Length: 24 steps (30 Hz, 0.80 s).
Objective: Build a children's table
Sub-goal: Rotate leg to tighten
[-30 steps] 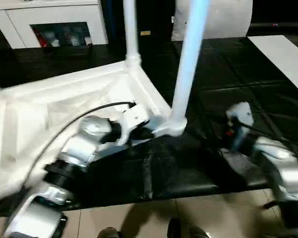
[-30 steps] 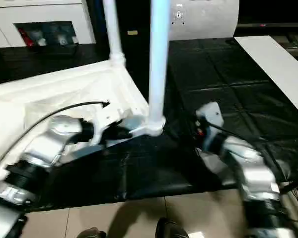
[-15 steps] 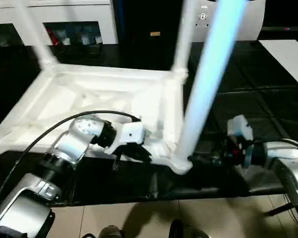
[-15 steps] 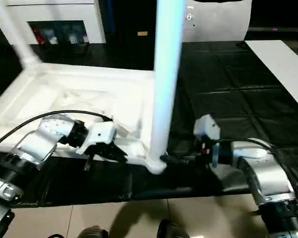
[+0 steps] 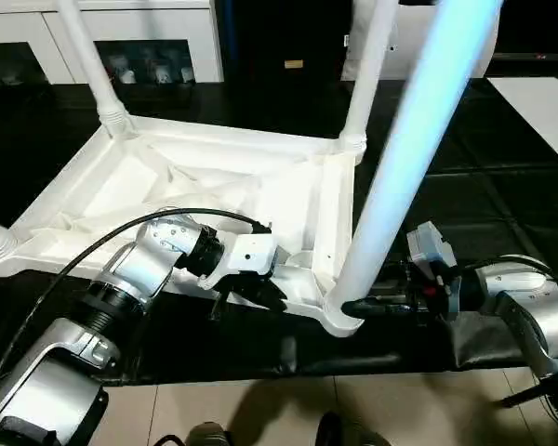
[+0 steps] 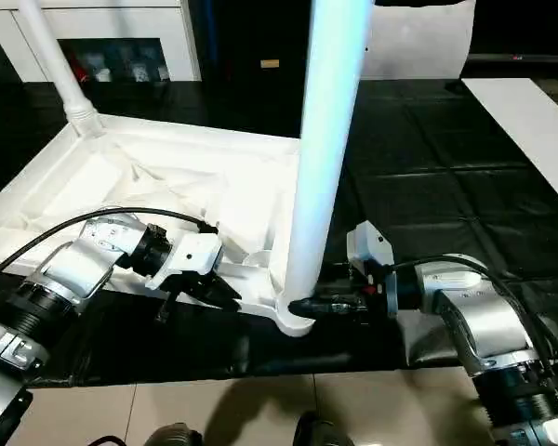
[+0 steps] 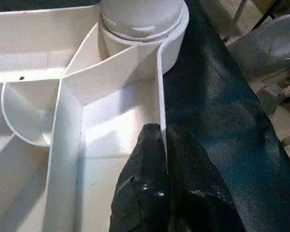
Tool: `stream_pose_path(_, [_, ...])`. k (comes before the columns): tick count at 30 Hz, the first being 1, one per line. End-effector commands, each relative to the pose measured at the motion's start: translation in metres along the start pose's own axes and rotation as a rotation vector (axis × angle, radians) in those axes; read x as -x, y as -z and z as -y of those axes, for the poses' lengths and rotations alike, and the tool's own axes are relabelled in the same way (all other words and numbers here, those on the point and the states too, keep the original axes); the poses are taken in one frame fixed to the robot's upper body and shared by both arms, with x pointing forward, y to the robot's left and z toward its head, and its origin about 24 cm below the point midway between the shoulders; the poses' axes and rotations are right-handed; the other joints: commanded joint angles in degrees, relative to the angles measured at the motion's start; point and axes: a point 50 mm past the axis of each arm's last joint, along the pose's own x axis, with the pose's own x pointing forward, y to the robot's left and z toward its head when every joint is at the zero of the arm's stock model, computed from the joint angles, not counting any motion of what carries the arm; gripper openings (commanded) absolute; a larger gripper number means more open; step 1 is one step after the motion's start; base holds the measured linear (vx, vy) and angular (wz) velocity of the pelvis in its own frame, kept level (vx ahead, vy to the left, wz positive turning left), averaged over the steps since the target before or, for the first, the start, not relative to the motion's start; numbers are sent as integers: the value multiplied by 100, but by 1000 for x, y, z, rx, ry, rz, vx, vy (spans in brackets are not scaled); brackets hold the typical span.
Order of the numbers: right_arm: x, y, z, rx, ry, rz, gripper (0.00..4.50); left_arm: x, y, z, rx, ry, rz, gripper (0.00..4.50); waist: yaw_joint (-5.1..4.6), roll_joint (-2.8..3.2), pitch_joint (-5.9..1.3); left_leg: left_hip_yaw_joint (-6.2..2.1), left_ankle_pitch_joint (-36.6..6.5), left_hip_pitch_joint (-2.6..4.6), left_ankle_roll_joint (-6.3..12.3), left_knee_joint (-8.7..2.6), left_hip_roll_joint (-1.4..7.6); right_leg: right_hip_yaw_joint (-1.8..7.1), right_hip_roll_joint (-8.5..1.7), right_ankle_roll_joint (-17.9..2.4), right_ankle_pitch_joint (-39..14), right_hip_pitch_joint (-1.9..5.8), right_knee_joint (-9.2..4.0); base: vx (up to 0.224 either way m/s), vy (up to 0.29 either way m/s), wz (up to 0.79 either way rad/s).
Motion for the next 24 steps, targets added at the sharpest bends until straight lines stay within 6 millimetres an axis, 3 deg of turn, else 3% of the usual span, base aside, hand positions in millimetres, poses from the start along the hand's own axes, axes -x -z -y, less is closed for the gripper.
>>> stream_pose_path(1, [-3, 1, -2, -17, -37, 3, 219, -3, -1, 2, -17, 37, -15, 0, -33, -104, -474, 171, -245, -85, 682, -403, -5, 269, -249, -82, -2727, 580, -459, 0, 0, 0])
stream_pose_path(10, [-12, 4, -12, -116, 1, 60, 193, -5, -1, 0, 96, -54, 48, 0, -31, -107, -470, 181, -233, -81, 624, -406, -7, 272, -245, -58, -2731, 577, -473, 0, 0, 0])
stream_pose_path(11, [-14, 5, -12, -131, 25, 65, 193, -6, -1, -1, 118, -80, 56, 0, -26, -99, -464, 176, -256, -87, 605, -408, -13, 257, -253, -33, -2803, 580, -480, 0, 0, 0])
stream_pose_path(12, [-17, 6, -11, -143, 72, 64, 193, -6, -2, -2, 139, -111, 67, 0, -30, -31, -435, 173, -366, -74, 564, -412, -31, 232, -240, 32, -2963, 563, -521, 0, 0, 0])
stream_pose_path(13, [-18, 6, -10, -148, 86, 63, 193, -7, -2, -2, 145, -121, 69, 0, -61, -56, -431, 181, -414, -73, 526, -417, -29, 228, -234, 82, -3035, 566, -547, 0, 0, 0])
stream_pose_path(14, [-20, 7, -9, -155, 113, 63, 193, -7, -2, -3, 155, -138, 74, 0, -87, -67, -404, 188, -600, -51, 459, -411, -57, 177, -214, 217, -3307, 555, -607, 0, 0, 0])
stream_pose_path(15, [-28, 8, -3, -181, 228, 62, 193, -10, -5, -6, 203, -221, 95, 0, -126, -28, -352, 195, -910, 17, 391, -393, -78, 92, -210, 373, -3721, 510, -732, 0, 0, 0])
stream_pose_path(16, [-28, 8, -3, -181, 228, 62, 193, -10, -5, -6, 203, -221, 95, 0, -175, -21, -317, 195, -1119, 57, 347, -372, -82, 0, -193, 491, -3939, 490, -805, 0, 0, 0])
stream_pose_path(17, [-36, 9, 5, -221, 361, 74, 193, -14, -9, -10, 259, -300, 122, 0, -284, -8, -338, 152, -1417, 73, 311, -351, -67, -167, -169, 751, -4100, 567, -921, 0, 0, 0])
stream_pose_path(18, [-40, 8, 9, -234, 419, 79, 193, -16, -11, -11, 281, -331, 133, 0, -381, 135, -320, 54, -1845, 108, 340, -447, 154, -273, -198, 696, -3799, 670, -898, 0, 0, 0])
stream_pose_path(19, [-45, 8, 12, -241, 476, 83, 193, -19, -13, -13, 307, -363, 145, 0, -435, 177, -302, -67, -2270, -8, 346, -606, 390, -208, -228, 587, -3405, 809, -641, 0, 0, 0])
stream_pose_path(20, [-48, 8, 15, -243, 509, 84, 193, -20, -14, -15, 323, -380, 151, 0, -390, 250, -307, -352, -3148, -129, 295, -984, 847, 329, -339, 103, -1856, 918, 390, 0, 0, 0])
stream_pose_path(21, [-53, 8, 19, -265, 572, 94, 193, -23, -17, -17, 343, -409, 160, 0, -422, 131, -243, -161, -3580, 248, 208, -958, 609, 511, -292, -216, -1438, 533, 205, 0, 0, 0])
stream_pose_path(22, [-53, 8, 19, -265, 572, 94, 193, -23, -17, -17, 343, -409, 160, 0, -565, -117, -240, -50, -3289, 216, 150, -692, 196, 501, -298, -45, -2517, 561, -138, 0, 0, 0])
stream_pose_path(23, [-61, 7, 28, -300, 675, 108, 192, -27, -21, -22, 373, -455, 179, 0, -431, -217, -264, 205, -1790, 294, 61, -172, -334, 288, -387, 637, -5144, 374, -702, 0, 0, 0])
stream_pose_path(24, [-64, 7, 31, -315, 715, 112, 191, -28, -23, -24, 385, -473, 186, 0, -440, -248, -355, 194, -840, 58, 219, -131, -362, 310, -508, 832, -5449, 555, -642, 0, 0, 0])
